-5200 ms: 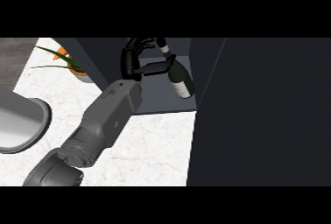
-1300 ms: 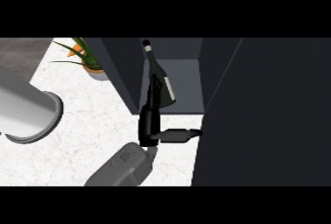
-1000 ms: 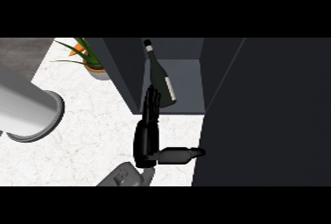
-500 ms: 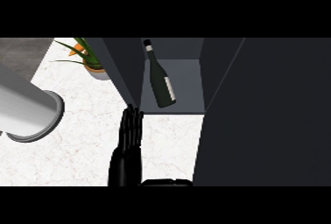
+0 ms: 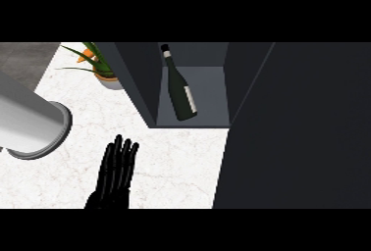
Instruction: Pick up the wine, place it into the cabinet and close the cabinet
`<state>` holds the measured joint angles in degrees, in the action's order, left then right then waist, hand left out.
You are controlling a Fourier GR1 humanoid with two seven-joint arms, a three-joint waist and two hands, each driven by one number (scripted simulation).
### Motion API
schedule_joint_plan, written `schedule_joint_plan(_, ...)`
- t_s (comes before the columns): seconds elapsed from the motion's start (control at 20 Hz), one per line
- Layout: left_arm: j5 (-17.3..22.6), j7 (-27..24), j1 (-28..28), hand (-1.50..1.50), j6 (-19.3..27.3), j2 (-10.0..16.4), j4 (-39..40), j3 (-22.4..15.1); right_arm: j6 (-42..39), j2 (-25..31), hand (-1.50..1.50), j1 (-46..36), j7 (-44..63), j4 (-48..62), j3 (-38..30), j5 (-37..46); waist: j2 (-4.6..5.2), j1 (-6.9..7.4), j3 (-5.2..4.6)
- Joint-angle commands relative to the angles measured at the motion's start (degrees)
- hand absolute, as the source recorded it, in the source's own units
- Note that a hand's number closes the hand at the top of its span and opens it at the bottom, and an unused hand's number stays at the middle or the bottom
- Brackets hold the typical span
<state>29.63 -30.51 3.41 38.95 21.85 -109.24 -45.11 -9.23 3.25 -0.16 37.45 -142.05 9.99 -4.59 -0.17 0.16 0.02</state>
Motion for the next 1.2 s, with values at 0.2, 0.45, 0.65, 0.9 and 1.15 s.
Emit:
schedule_joint_plan(0.2,2.77,-1.47,7.54,-1.5,-9.5,8.66,-6.54,6.29,-3.48,0.02,1.5,4.62,-0.71,-5.16,3.97,-3.51,0.02,-0.02,-0.03)
schedule_joint_plan(0.45,5.38,0.57,8.24,-1.5,-10.13,11.2,-9.61,10.78,-0.99,-2.75,1.5,5.13,7.9,-5.77,9.34,-8.49,-0.02,0.21,-0.05)
schedule_joint_plan(0.65,7.94,-2.63,14.13,-1.5,-14.63,14.29,-11.87,15.55,-2.47,-1.38,1.5,11.93,8.61,-10.13,11.31,-9.65,-0.16,0.04,-0.01)
schedule_joint_plan(0.9,12.98,-2.63,14.78,-1.5,-19.57,16.23,-8.58,23.63,-4.22,-1.63,1.5,8.02,7.28,-7.02,22.66,-3.87,-0.12,0.03,-0.08)
schedule_joint_plan(1.15,17.96,-3.49,18.5,-1.5,-27.26,18.69,-7.77,31.12,0.22,-3.24,1.5,5.99,7.76,-5.89,32.53,0.67,-0.19,0.26,-0.11)
